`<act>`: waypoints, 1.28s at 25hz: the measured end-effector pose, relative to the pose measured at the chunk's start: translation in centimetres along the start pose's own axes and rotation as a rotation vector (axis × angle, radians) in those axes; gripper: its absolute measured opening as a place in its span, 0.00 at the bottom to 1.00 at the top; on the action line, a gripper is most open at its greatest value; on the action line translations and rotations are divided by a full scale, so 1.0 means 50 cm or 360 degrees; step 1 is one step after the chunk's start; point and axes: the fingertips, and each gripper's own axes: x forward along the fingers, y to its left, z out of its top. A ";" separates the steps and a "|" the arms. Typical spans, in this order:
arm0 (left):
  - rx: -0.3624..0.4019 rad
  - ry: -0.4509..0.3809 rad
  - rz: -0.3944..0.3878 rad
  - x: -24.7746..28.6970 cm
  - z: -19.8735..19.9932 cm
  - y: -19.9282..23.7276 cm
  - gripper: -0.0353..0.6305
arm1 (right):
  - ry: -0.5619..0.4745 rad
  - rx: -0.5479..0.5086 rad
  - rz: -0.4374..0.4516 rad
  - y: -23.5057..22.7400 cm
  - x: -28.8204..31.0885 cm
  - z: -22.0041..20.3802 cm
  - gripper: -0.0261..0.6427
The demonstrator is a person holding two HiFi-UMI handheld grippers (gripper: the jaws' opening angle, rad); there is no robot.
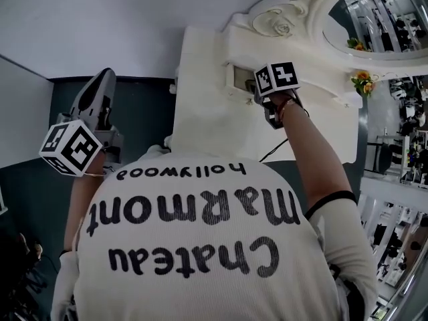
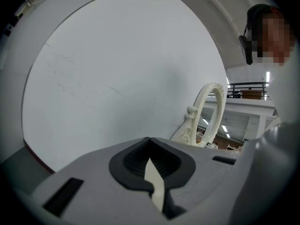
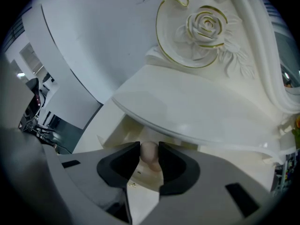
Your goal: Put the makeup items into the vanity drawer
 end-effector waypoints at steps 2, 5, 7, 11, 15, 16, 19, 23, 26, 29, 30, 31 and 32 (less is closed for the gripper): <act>-0.0015 0.0021 -0.0016 0.010 -0.005 0.011 0.06 | 0.0009 0.0012 -0.0014 0.001 0.001 -0.002 0.25; -0.0038 0.0040 -0.0038 0.026 -0.008 0.024 0.06 | 0.0020 0.0033 -0.0026 0.000 -0.001 -0.005 0.26; -0.0059 0.0043 -0.0052 0.037 -0.009 0.029 0.06 | 0.0022 0.0062 -0.0028 -0.003 -0.001 -0.006 0.26; -0.0079 0.0062 -0.0083 0.055 -0.012 0.033 0.06 | 0.0014 0.0087 -0.0042 -0.005 -0.001 -0.010 0.26; -0.0084 0.0062 -0.0092 0.061 -0.007 0.039 0.06 | 0.0007 0.0115 -0.0033 -0.002 0.000 -0.006 0.26; -0.0085 0.0061 -0.0092 0.060 -0.006 0.041 0.06 | 0.0005 0.0125 -0.0022 0.001 0.001 -0.005 0.26; -0.0091 0.0055 -0.0088 0.057 0.001 0.047 0.06 | 0.0001 0.0152 0.0014 0.011 -0.001 -0.003 0.27; -0.0100 0.0046 -0.0071 0.048 0.010 0.061 0.06 | -0.0005 0.0179 0.0037 0.019 0.000 0.004 0.27; -0.0106 0.0043 -0.0063 0.045 0.010 0.067 0.06 | -0.0016 0.0229 0.0076 0.025 0.001 0.006 0.27; -0.0105 0.0023 -0.0034 0.042 0.013 0.074 0.06 | -0.0027 0.0255 0.0103 0.029 0.001 0.009 0.27; -0.0105 0.0016 -0.0024 0.040 0.014 0.077 0.06 | -0.0029 0.0253 0.0100 0.030 0.002 0.011 0.27; -0.0105 0.0013 -0.0017 0.038 0.015 0.080 0.06 | -0.0031 0.0252 0.0098 0.030 0.002 0.012 0.27; -0.0107 0.0013 -0.0014 0.037 0.015 0.083 0.06 | -0.0034 0.0258 0.0099 0.030 0.003 0.012 0.27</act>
